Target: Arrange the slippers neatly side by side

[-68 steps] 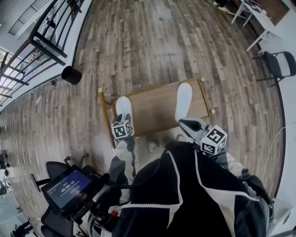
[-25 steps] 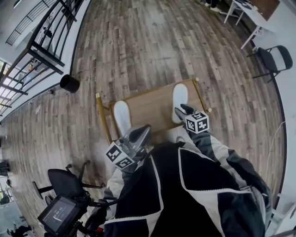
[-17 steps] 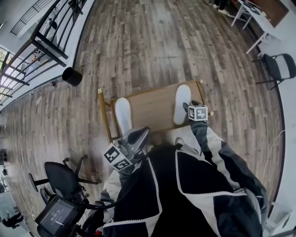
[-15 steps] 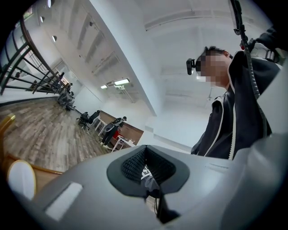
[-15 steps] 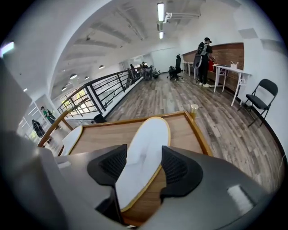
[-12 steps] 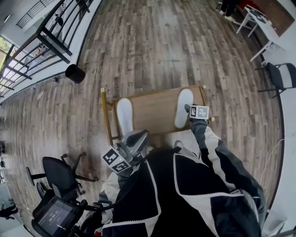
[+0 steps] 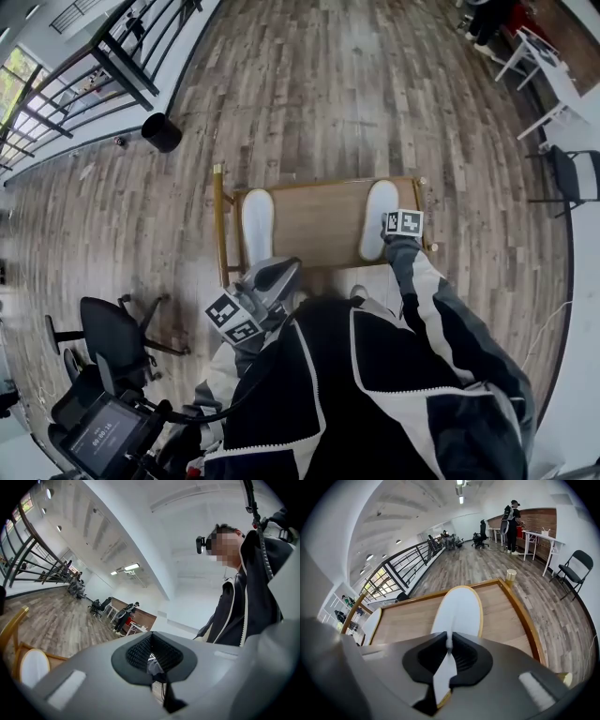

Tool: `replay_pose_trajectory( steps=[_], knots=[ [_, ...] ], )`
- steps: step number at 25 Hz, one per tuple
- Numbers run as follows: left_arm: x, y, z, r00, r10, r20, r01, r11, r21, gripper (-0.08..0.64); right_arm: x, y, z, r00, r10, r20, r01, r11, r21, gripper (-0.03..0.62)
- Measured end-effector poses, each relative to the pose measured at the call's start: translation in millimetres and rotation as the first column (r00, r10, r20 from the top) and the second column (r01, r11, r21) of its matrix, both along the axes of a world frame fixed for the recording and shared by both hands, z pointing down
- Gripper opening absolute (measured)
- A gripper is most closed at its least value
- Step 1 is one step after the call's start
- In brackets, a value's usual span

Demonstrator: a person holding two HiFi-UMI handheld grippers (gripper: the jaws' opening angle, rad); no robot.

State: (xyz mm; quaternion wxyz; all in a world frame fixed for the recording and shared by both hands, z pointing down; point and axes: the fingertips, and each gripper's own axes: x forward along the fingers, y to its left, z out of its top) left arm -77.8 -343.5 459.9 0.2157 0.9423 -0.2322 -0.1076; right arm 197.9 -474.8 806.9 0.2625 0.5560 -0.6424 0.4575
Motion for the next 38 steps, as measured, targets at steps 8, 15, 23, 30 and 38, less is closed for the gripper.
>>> replay_pose_trajectory(
  steps=[8,15,23,30,38],
  knots=[
    [4.0,-0.9,1.7,1.0,0.008,0.029,-0.009,1.0,0.024,0.02,-9.0,-5.1,-24.7,1.0,-0.014,0.006,0.013,0.995,0.102,0.025],
    [-3.3,-4.4,6.6,0.999,-0.019,0.027,0.019,1.0,0.018,0.02,-64.5,-2.2,-112.0,0.983,-0.175,0.06,0.142,0.921,0.363,0.025],
    [-6.5,-7.1,13.6,0.999,-0.028,0.036,0.028,0.999,0.018,0.02,-120.1,40.0,-221.6,0.931,-0.364,0.032,0.281,0.77,0.573,0.025],
    [-13.9,-5.7,16.5,0.996,-0.045,0.075,0.042,0.998,0.043,0.019,-140.7,87.9,-264.3,0.91,-0.406,0.079,0.27,0.727,0.632,0.026],
    [-23.4,-8.9,17.8,0.996,-0.058,0.069,0.057,0.998,0.026,0.02,-158.1,105.0,-279.8,0.889,-0.444,0.109,0.274,0.708,0.65,0.026]
  ],
)
